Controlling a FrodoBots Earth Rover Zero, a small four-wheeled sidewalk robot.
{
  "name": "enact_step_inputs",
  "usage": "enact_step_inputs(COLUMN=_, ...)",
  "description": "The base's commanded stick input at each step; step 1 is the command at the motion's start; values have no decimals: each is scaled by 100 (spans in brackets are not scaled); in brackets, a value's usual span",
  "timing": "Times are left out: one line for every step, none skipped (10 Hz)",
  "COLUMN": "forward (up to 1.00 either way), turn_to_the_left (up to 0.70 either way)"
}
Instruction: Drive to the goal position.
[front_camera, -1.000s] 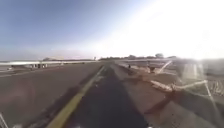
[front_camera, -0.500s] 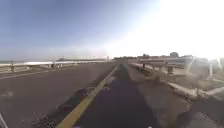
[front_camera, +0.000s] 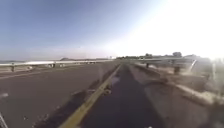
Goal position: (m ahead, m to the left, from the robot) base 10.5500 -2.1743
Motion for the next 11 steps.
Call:
enact_step_inputs(forward=50, turn_to_the_left=-34)
enact_step_inputs(forward=50, turn_to_the_left=-8)
enact_step_inputs(forward=50, turn_to_the_left=0)
enact_step_inputs(forward=50, turn_to_the_left=0)
enact_step_inputs(forward=50, turn_to_the_left=0)
enact_step_inputs(forward=50, turn_to_the_left=0)
enact_step_inputs(forward=50, turn_to_the_left=0)
enact_step_inputs(forward=50, turn_to_the_left=0)
enact_step_inputs(forward=50, turn_to_the_left=0)
enact_step_inputs(forward=50, turn_to_the_left=0)
enact_step_inputs(forward=50, turn_to_the_left=0)
